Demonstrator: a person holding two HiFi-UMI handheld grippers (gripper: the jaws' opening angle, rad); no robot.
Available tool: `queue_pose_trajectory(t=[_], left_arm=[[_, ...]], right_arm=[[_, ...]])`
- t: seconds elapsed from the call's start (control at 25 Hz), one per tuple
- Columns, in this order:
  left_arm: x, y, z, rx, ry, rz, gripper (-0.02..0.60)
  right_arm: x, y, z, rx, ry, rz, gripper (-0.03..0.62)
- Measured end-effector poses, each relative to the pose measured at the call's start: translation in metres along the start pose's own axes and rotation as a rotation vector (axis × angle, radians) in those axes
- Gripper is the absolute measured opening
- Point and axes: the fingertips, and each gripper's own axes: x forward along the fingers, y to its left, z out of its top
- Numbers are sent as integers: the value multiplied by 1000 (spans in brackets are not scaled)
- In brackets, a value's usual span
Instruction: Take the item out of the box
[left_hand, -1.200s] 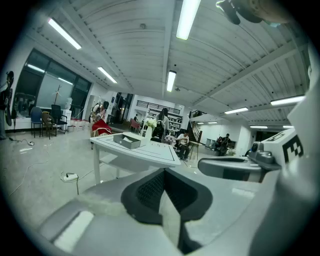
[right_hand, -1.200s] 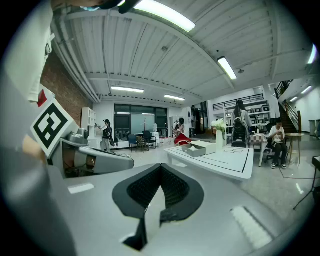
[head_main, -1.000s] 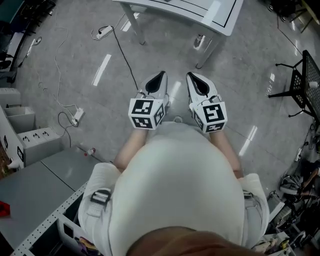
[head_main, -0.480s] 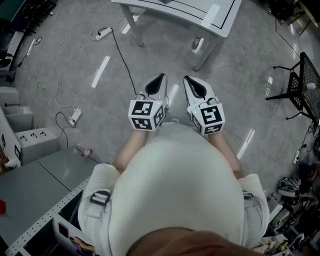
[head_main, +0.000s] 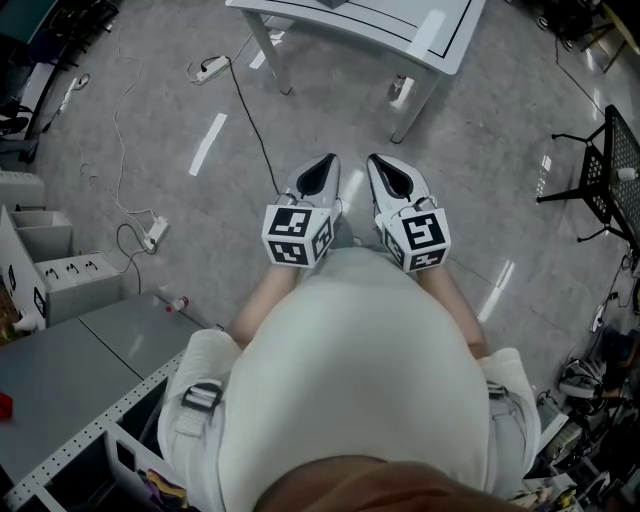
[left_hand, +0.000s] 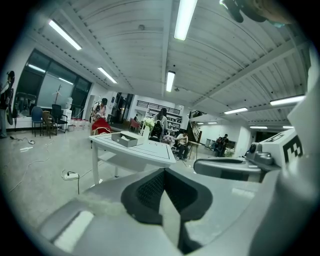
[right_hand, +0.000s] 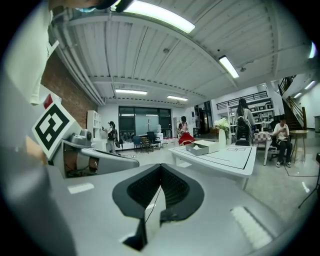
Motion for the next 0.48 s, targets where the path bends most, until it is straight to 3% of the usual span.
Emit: queue_pose_trajectory(t=[0.48], left_arm=[[22, 25, 9, -31, -11, 34, 0]], right_arm=[[22, -19, -2, 23, 17, 2, 0]])
